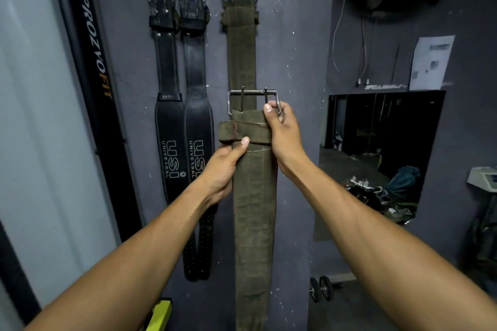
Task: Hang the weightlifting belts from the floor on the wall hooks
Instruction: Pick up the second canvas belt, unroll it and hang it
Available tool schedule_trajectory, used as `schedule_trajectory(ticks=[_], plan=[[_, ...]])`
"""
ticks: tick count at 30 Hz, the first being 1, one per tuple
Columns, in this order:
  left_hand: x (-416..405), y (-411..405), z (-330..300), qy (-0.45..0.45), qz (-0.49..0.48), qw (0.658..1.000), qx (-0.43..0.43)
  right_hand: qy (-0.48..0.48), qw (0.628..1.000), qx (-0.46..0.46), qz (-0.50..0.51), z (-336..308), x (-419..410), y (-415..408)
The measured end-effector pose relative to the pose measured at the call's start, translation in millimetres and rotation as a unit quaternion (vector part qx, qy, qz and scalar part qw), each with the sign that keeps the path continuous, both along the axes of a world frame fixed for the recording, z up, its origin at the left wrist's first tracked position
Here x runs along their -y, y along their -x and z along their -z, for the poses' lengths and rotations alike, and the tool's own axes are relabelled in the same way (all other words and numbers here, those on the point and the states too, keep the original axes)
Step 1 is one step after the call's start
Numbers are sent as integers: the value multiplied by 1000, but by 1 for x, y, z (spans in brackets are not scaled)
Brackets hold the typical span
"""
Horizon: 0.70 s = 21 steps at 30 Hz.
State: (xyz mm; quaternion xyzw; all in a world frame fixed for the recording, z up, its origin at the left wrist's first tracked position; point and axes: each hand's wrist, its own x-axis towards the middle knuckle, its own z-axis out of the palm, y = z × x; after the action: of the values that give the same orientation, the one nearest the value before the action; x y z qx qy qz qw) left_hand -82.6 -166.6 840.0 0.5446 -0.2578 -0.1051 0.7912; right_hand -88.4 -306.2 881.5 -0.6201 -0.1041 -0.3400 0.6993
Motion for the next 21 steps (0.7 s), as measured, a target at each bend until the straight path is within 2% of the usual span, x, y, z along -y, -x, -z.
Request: schedule_trajectory(ticks=[3, 6, 10, 13, 16, 19, 21], plan=[[5, -2, -9, 11, 34, 999, 7, 11, 999, 21, 38, -2, 11, -3], [12, -11, -26, 45, 51, 996, 56, 8, 998, 32, 46, -9, 26, -10], [30, -30, -60, -34, -35, 990, 135, 15, 998, 46, 42, -23, 52, -25], [52, -46, -95, -47, -82, 983, 160, 19, 998, 52, 42, -39, 71, -35], [80, -66, -123, -95, -166, 961, 200, 20, 996, 71, 49, -58, 93, -48], [106, -82, -139, -91, -231, 939, 237, 31, 994, 85, 56, -79, 114, -63], [118, -89, -146, -93, -228, 936, 251, 35, 994, 85, 55, -94, 128, -77]])
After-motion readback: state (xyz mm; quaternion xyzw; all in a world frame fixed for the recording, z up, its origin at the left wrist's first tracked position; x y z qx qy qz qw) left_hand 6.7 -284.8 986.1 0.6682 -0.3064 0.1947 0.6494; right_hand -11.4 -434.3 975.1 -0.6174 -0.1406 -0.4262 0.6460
